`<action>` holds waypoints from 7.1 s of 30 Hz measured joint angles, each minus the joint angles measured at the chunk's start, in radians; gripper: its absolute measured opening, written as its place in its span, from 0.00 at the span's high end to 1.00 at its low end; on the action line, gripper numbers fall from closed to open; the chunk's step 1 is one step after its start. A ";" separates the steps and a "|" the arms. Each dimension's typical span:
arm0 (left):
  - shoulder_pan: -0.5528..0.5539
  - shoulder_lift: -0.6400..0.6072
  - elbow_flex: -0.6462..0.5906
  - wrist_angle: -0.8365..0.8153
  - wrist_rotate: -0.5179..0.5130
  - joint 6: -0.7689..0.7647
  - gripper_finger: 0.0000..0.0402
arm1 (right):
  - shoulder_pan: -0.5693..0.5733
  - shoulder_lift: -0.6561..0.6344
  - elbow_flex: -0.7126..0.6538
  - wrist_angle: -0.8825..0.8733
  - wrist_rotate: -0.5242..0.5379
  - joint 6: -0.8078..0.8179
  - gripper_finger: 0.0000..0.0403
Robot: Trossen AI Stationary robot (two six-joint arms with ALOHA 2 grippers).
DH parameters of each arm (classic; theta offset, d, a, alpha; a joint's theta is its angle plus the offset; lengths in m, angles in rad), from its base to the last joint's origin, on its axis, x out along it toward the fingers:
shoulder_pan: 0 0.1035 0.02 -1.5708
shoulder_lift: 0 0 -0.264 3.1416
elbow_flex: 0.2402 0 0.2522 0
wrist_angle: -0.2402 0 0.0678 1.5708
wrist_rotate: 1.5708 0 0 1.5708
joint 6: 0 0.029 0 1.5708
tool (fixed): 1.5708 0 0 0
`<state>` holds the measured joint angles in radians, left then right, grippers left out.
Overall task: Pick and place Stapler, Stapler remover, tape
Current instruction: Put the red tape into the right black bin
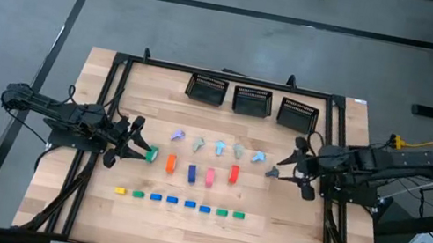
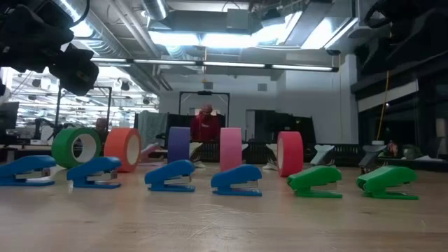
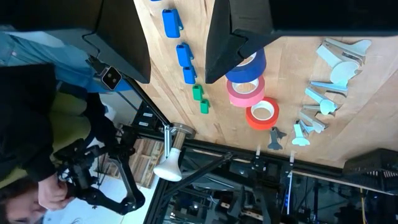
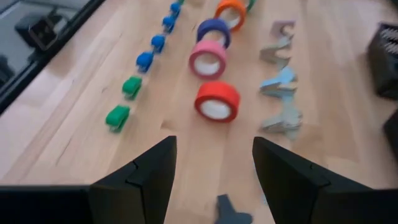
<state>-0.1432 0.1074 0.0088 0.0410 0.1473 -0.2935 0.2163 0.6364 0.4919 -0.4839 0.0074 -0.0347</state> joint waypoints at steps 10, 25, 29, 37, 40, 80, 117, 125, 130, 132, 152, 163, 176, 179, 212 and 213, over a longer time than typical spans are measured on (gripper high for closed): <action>0.000 0.000 0.000 0.000 0.000 0.000 0.63 | 0.042 0.264 0.020 0.134 0.000 0.000 0.46; 0.000 0.000 0.000 0.000 0.000 0.000 0.63 | 0.014 0.746 0.553 -0.225 0.000 0.001 0.46; 0.000 0.000 0.000 0.000 0.000 0.000 0.63 | 0.013 0.831 0.597 -0.193 0.000 0.001 0.46; 0.000 0.000 0.000 0.000 0.000 0.000 0.63 | 0.004 0.949 0.730 -0.227 0.000 -0.008 0.46; 0.000 0.000 0.000 0.000 0.000 0.000 0.63 | 0.004 0.971 0.785 -0.322 0.000 -0.078 0.46; 0.000 0.000 0.000 0.000 0.000 0.000 0.63 | -0.043 1.197 0.794 -0.318 0.070 -1.109 0.46; 0.000 0.000 0.000 0.000 0.000 0.000 0.63 | -0.104 1.029 0.794 -0.367 -0.038 -0.706 0.74; 0.000 0.000 0.000 0.000 0.000 0.000 0.63 | -0.169 0.886 0.794 -0.385 -0.031 -0.545 0.73; 0.000 0.000 0.000 0.000 0.000 0.000 0.63 | -0.216 0.808 0.794 -0.384 -0.023 -0.409 0.73; 0.000 0.000 0.000 0.000 0.000 0.000 0.63 | -0.232 0.784 0.794 -0.384 0.013 -0.348 0.73; 0.000 0.000 0.000 0.000 0.000 0.000 0.63 | -0.511 0.648 0.795 -0.415 0.325 0.076 0.73; 0.000 0.000 0.000 0.000 0.000 0.000 0.63 | -0.723 0.649 0.795 -0.415 0.332 0.108 0.73; 0.000 0.000 0.000 0.000 0.000 0.000 0.63 | -0.968 0.691 0.795 -0.454 0.227 -0.066 0.71; 0.000 0.000 0.000 0.000 0.000 0.000 0.63 | -1.017 0.715 0.795 -0.510 0.149 -0.020 0.71; 0.000 0.000 0.000 0.000 0.000 0.000 0.63 | -0.989 0.854 0.795 -0.734 0.070 -0.158 0.72; 0.000 0.000 0.000 0.000 0.000 0.000 0.63 | -0.983 0.854 0.795 -0.746 0.069 -0.153 0.72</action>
<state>-0.1432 0.1077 0.0086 0.0410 0.1474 -0.2935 -0.7665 1.4906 1.2865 -1.2297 0.0769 -0.1873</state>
